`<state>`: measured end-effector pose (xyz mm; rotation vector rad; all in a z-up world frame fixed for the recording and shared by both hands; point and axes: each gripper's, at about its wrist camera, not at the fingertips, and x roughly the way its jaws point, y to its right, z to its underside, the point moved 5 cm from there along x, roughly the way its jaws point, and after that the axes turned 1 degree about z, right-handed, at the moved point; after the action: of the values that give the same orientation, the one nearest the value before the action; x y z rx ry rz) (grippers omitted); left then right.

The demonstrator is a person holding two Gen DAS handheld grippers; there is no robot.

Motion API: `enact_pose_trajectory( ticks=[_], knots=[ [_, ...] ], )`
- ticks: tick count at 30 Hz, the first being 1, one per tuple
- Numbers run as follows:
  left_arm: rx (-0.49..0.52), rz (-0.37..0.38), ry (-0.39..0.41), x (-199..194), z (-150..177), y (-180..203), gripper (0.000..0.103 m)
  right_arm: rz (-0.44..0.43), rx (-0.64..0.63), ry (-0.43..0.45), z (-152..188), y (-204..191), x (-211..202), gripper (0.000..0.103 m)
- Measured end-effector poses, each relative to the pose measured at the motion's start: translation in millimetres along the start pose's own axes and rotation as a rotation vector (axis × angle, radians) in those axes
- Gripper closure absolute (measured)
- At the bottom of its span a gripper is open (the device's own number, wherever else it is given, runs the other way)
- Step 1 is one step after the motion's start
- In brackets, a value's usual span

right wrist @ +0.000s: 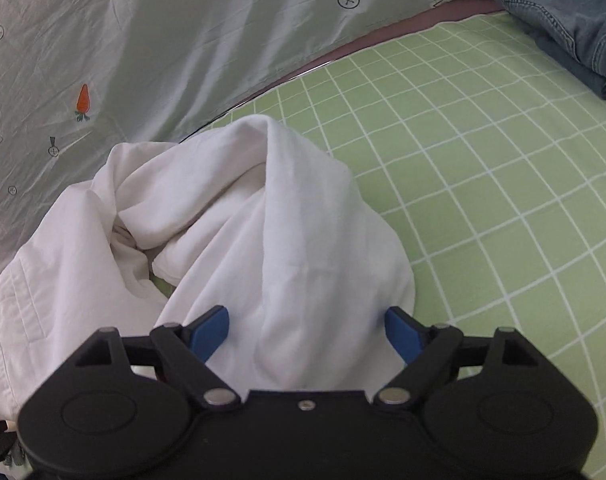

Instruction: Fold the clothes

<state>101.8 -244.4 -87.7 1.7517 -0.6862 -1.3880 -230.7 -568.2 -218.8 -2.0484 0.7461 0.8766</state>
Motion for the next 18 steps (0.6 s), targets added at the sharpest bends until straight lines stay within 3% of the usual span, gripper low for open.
enact_pose_trajectory(
  ticks=[2, 5, 11, 18],
  knots=[
    [0.064, -0.005, -0.002, 1, -1, 11, 0.030, -0.026, 0.040, -0.011, 1, 0, 6, 0.010],
    [0.064, 0.055, -0.002, -2, -6, 15, 0.031, -0.047, 0.080, -0.021, -1, -4, 11, 0.008],
    [-0.026, 0.159, -0.017, 4, -14, 6, 0.030, -0.049, 0.112, -0.018, -1, -7, 9, 0.006],
    [-0.252, 0.259, 0.014, 5, -21, -25, 0.030, -0.041, 0.124, -0.022, -2, -6, 9, 0.007]
  ],
)
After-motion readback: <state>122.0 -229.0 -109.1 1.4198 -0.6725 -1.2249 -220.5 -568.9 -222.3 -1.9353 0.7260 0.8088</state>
